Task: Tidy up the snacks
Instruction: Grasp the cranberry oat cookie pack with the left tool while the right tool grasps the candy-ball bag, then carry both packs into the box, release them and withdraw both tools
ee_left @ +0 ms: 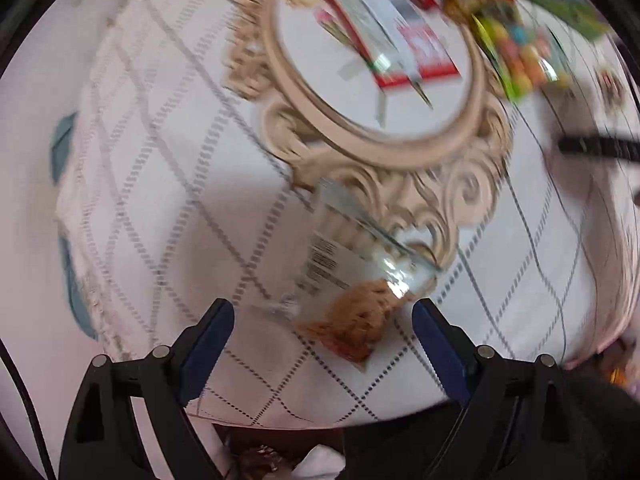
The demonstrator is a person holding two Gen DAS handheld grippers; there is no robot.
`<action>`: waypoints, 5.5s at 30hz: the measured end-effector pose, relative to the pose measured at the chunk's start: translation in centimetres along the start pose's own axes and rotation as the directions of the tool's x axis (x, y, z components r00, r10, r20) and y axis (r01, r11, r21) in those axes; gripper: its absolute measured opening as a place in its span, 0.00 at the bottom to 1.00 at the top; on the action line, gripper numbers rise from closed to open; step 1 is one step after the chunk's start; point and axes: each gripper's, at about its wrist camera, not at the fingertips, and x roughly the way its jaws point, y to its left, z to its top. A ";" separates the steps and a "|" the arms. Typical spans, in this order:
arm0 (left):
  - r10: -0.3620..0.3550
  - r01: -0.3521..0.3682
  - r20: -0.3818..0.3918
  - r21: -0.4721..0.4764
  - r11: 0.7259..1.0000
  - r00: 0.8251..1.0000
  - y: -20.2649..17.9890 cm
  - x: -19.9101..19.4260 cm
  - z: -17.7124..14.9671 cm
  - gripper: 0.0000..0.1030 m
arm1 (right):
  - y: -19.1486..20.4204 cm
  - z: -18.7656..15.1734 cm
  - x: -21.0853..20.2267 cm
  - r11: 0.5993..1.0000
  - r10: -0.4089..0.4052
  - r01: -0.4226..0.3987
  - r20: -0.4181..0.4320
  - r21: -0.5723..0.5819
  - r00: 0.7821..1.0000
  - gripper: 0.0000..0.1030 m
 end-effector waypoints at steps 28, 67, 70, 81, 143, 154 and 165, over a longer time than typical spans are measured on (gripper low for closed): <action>-0.206 0.224 0.087 -0.357 0.907 0.975 4.2 1.7 1.9 0.72 | 7.0 -1.4 -6.8 0.923 0.248 -0.247 -0.034 -0.297 0.968 0.51; -0.116 0.127 0.097 -0.118 0.985 0.989 4.0 -0.5 -2.2 0.77 | 13.1 3.0 -2.5 0.884 0.002 -0.047 -0.098 -0.464 0.995 0.59; -0.104 0.106 0.052 -0.051 0.993 0.993 2.9 0.4 -0.6 0.77 | 9.9 3.9 -2.4 0.946 0.140 -0.185 -0.180 -0.266 0.974 0.58; -0.311 0.304 0.041 -0.363 0.881 0.950 6.9 4.5 2.6 0.62 | 7.0 3.5 -2.7 0.970 0.192 -0.202 -0.082 -0.137 0.978 0.59; -0.171 0.175 0.044 -0.112 0.978 0.984 -1.7 -11.8 31.5 0.91 | 5.0 18.9 -15.4 0.952 0.306 -0.298 0.214 -0.068 0.928 0.94; -0.156 0.177 0.168 -0.118 0.977 0.973 -2.4 -14.8 28.2 0.91 | 0.2 16.5 -18.3 0.982 0.180 -0.189 0.277 0.006 0.944 0.95; -0.073 0.117 0.439 -0.072 0.991 0.895 -3.8 -20.5 20.5 0.91 | -2.6 10.7 -24.0 0.995 0.079 -0.098 0.441 0.020 0.894 0.95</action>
